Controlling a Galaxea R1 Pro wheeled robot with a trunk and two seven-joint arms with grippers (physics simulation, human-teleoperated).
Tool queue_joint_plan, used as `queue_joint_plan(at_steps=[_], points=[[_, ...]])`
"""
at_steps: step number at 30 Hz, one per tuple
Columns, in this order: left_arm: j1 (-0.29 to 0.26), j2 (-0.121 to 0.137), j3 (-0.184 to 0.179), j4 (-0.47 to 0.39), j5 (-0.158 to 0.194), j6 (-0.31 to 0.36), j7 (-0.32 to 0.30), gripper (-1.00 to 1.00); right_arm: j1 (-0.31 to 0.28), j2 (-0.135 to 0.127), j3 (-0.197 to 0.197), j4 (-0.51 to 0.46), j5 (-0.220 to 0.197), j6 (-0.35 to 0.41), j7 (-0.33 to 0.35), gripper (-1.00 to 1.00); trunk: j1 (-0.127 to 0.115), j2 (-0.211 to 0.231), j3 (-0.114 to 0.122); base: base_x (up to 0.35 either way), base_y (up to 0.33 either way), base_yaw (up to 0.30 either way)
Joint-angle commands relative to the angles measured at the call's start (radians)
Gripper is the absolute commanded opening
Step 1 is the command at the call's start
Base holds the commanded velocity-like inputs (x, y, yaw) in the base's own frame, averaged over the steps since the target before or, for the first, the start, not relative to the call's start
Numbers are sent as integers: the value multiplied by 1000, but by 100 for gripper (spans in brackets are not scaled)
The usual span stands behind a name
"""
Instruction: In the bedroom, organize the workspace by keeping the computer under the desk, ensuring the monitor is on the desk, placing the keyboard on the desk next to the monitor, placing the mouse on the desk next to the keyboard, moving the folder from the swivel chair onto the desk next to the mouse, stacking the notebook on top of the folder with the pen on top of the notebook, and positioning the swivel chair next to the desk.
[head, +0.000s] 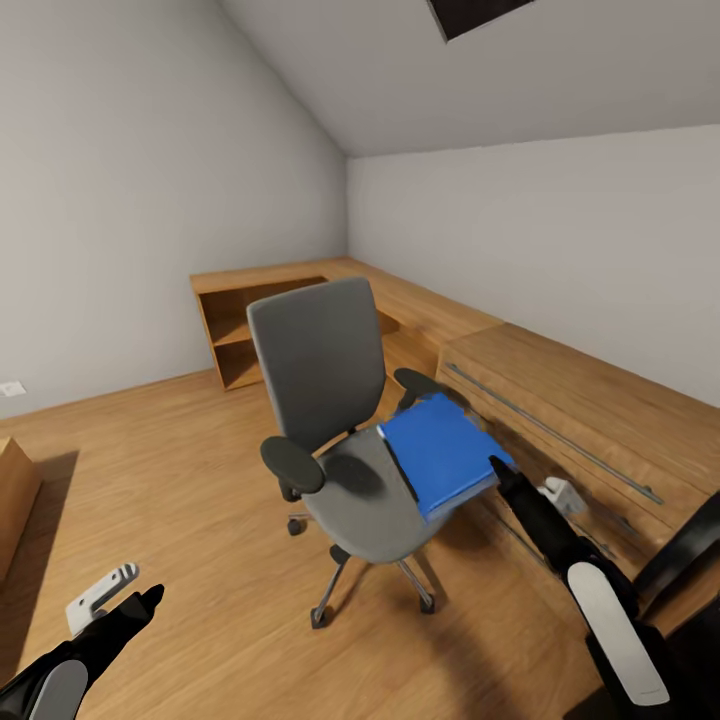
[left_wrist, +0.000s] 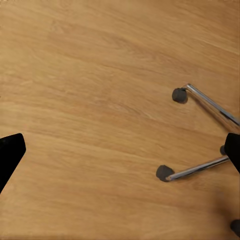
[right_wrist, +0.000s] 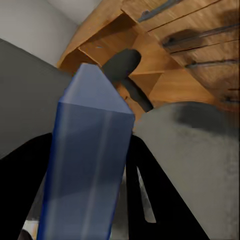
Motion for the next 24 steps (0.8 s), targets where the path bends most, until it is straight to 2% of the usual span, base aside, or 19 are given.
queue_joint_plan(at_steps=[1,4,6,11,12,15,18,24], points=[[-1,0,0,-1,11,3,9,100,10,7,3,-41,-7,-52,-108,-100,-4,7,2,0,0,0],[-1,0,0,-1,11,3,9,100,16,16,4,-58,-5,-135,-146,-100,-16,28,12,0,0,0],[-1,0,0,-1,11,3,9,100,18,19,17,-64,-4,-206,-127,-100,-23,42,18,0,0,0],[-1,0,-1,-1,11,3,9,100,19,20,21,-66,-5,-244,-99,-100,-42,77,34,0,0,0],[-1,0,-1,0,11,3,9,100,19,19,16,-66,-5,-247,-95,-100,-46,84,37,0,0,0],[-1,0,-2,0,12,2,9,100,19,17,-50,-67,-7,-250,-87,-100,-58,105,46,-52,0,0],[-1,-1,-2,0,12,1,9,100,19,17,-82,-67,-8,-252,-82,-100,-69,126,56,-244,0,0],[-1,-1,-2,1,12,2,8,100,19,23,-102,-67,-10,-261,-65,-100,-92,168,74,-327,25,0]])
